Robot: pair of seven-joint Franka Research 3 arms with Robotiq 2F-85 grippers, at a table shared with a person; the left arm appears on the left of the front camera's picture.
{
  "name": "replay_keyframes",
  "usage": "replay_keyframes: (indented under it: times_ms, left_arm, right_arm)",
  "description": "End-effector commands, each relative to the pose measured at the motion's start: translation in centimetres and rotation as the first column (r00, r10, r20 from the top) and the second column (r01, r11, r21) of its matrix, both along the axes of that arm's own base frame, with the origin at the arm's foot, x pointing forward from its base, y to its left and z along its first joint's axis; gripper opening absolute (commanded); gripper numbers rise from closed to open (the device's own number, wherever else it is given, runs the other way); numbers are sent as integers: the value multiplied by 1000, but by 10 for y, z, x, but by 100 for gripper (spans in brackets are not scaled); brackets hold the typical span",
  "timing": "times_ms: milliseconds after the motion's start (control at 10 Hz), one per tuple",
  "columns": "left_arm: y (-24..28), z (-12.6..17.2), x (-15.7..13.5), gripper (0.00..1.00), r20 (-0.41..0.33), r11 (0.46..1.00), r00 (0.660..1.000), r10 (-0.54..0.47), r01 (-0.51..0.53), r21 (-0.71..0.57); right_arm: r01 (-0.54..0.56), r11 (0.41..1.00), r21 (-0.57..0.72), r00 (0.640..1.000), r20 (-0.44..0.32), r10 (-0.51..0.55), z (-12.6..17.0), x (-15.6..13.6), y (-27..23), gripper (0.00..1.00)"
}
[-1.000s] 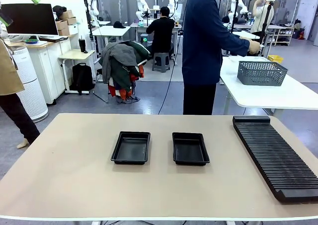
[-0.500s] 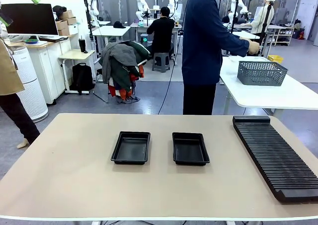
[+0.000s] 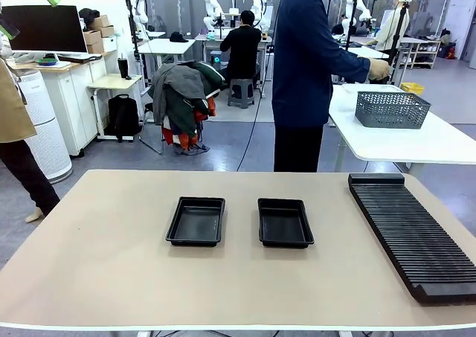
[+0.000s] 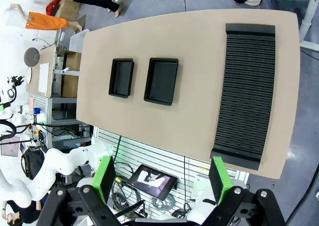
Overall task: Inspect and transfer BCBs to ESD trays.
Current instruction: Pick up the Blank PCB from the PCB Rack and place it in the left ESD tray.
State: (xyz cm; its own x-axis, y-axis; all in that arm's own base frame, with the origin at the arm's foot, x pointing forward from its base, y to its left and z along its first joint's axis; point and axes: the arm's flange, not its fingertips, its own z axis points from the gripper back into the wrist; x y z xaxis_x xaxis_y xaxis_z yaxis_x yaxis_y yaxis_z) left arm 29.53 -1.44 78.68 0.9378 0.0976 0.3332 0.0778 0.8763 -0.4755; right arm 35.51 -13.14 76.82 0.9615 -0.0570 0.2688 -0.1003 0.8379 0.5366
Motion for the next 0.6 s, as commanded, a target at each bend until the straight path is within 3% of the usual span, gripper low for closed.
replay_keyframes:
  times_ms: [0,500]
  left_arm:
    - [0,-1,0,100,3,1000,1000,3,-3,-4]
    - [0,-1,0,100,3,1000,1000,3,-3,-4]
  right_arm:
    - [0,1000,4,1000,0,0,0,0,-1,100]
    - [0,1000,4,1000,0,0,0,0,-1,100]
